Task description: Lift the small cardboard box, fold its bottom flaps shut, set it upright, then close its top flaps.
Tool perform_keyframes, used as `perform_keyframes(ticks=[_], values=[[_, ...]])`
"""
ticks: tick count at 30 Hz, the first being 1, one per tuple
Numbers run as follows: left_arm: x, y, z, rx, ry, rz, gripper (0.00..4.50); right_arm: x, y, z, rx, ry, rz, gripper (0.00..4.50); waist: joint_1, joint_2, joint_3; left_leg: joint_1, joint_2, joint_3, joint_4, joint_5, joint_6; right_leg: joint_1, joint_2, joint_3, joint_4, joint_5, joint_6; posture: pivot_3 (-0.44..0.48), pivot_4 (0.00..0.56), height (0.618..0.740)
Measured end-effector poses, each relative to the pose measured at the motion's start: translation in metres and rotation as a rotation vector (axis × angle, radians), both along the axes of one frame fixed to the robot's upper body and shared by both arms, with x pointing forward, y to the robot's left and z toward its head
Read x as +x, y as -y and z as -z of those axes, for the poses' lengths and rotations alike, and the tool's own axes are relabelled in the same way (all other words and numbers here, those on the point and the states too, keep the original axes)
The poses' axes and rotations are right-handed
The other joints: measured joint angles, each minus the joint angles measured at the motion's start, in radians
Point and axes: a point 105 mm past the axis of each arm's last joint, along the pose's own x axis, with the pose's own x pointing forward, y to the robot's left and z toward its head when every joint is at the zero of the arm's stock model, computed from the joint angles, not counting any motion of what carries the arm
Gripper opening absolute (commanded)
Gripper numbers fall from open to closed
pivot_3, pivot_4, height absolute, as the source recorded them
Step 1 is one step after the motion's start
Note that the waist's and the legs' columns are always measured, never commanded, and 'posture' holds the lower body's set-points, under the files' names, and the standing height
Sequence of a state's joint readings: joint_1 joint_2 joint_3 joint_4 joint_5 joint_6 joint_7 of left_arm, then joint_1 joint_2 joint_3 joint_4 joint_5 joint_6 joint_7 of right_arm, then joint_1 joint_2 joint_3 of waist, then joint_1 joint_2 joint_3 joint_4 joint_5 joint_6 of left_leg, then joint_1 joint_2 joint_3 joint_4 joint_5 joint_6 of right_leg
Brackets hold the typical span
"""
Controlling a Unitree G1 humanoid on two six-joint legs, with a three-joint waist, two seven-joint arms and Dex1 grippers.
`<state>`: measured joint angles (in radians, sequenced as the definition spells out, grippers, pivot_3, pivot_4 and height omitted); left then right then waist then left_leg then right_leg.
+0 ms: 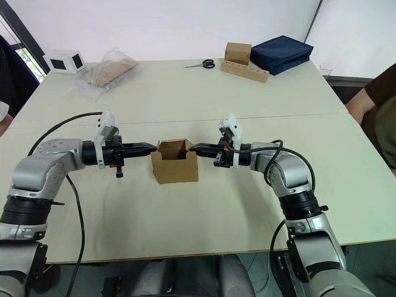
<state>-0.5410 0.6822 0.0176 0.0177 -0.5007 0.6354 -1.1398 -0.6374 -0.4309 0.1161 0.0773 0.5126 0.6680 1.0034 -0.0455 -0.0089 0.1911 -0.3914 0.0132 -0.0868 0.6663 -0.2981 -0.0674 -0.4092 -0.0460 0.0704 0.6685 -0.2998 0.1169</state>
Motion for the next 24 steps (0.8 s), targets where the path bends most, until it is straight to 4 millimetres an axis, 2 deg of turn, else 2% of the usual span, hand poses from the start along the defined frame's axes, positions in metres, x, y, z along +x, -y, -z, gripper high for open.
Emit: perform_keyframes(ticks=[8, 24], values=[[-0.001, 0.005, 0.019, 0.028, -0.015, -0.008, 0.05, 0.001, -0.006, 0.013, -0.035, -0.014, -0.034, 0.00, -0.001, 0.000, 0.000, 0.000, 0.000, 0.000, 0.000, 0.000, 0.000, 0.000, 0.000, 0.000, 0.000, 0.000, 0.000, 0.000, 0.150, 0.740], [0.005, 0.007, 0.023, 0.041, 0.029, -0.033, 0.05, 0.005, -0.011, 0.015, -0.106, 0.070, -0.062, 0.00, 0.000, 0.001, -0.002, 0.002, 0.000, 0.000, 0.000, 0.000, -0.001, 0.001, 0.000, 0.000, 0.001, 0.000, 0.000, 0.000, 0.150, 0.740]])
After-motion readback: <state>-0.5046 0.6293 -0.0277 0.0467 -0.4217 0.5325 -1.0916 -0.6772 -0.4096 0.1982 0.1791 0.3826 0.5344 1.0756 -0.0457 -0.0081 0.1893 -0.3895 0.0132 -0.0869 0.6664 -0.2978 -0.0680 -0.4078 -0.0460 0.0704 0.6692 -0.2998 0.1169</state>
